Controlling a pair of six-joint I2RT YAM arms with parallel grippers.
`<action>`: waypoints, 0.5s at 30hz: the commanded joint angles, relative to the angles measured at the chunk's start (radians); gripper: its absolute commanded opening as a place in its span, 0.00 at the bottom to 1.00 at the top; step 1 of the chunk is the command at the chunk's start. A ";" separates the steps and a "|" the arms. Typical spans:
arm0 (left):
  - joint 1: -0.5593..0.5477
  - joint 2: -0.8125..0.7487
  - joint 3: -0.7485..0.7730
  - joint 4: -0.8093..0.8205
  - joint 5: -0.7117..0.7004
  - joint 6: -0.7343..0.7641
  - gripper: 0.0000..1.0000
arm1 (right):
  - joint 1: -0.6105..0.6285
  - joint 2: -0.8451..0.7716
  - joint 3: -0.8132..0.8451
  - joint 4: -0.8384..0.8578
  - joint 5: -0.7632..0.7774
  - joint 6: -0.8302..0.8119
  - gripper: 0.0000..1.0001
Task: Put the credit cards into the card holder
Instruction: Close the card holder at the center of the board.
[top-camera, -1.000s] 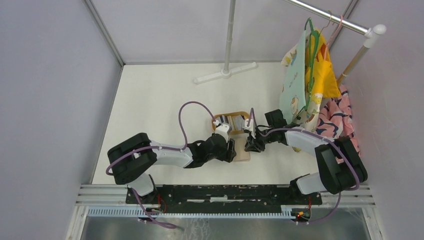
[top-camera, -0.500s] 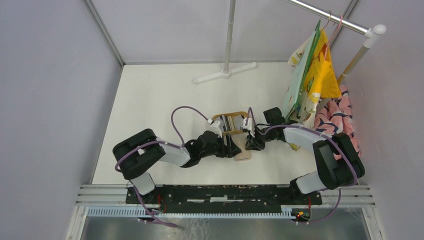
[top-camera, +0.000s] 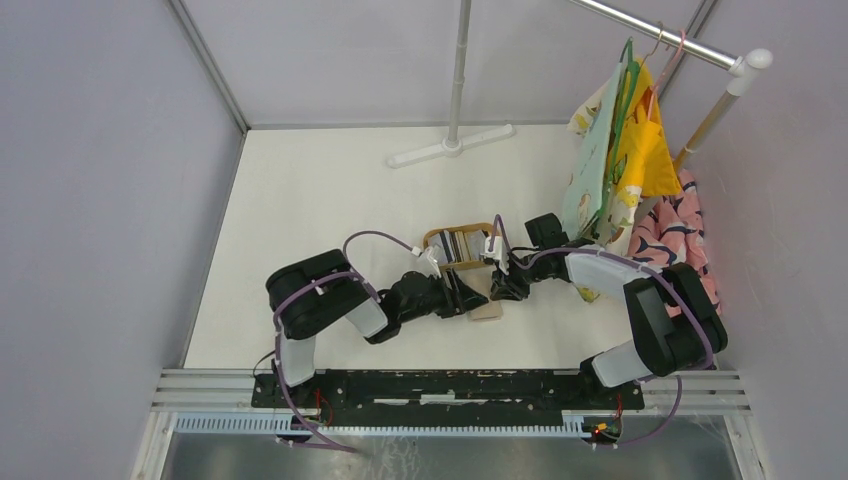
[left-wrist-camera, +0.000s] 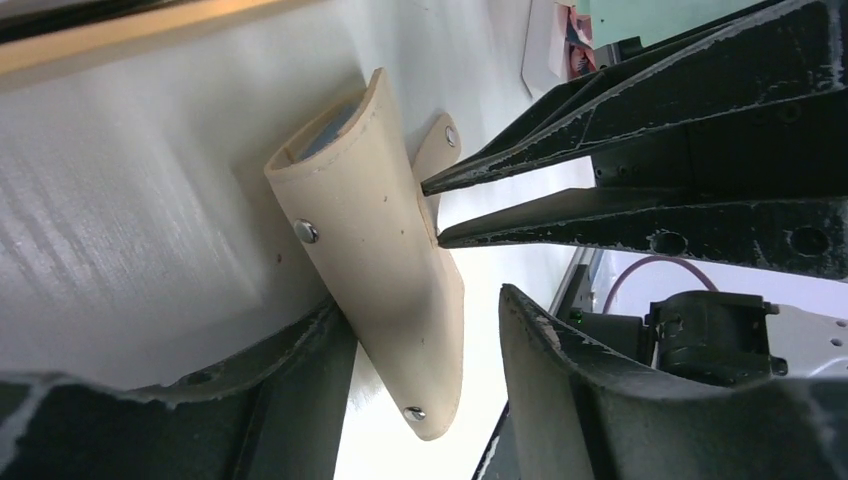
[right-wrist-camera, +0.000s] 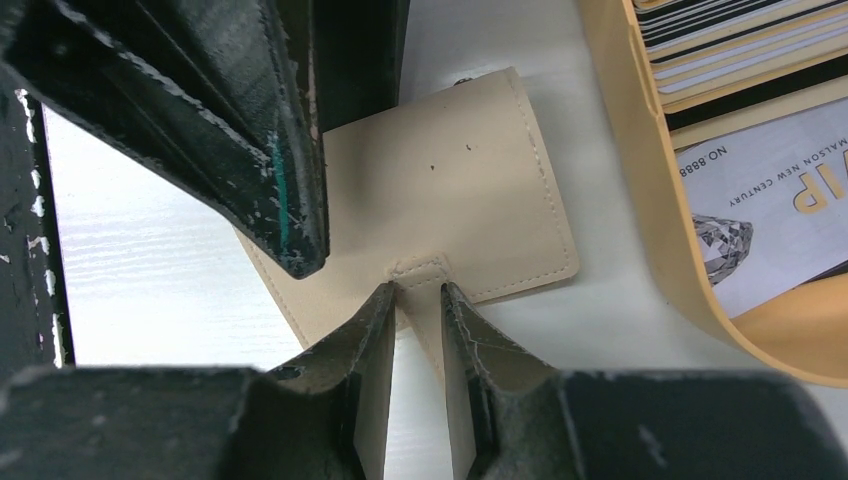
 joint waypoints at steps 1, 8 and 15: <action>-0.002 0.088 -0.034 -0.015 0.011 -0.048 0.59 | 0.014 0.038 0.008 -0.036 0.042 -0.040 0.29; -0.003 0.129 -0.028 0.049 0.018 -0.041 0.31 | 0.015 0.021 0.006 -0.047 0.008 -0.066 0.31; -0.005 0.110 -0.074 0.136 0.022 0.006 0.03 | 0.013 -0.042 0.022 -0.092 -0.046 -0.123 0.36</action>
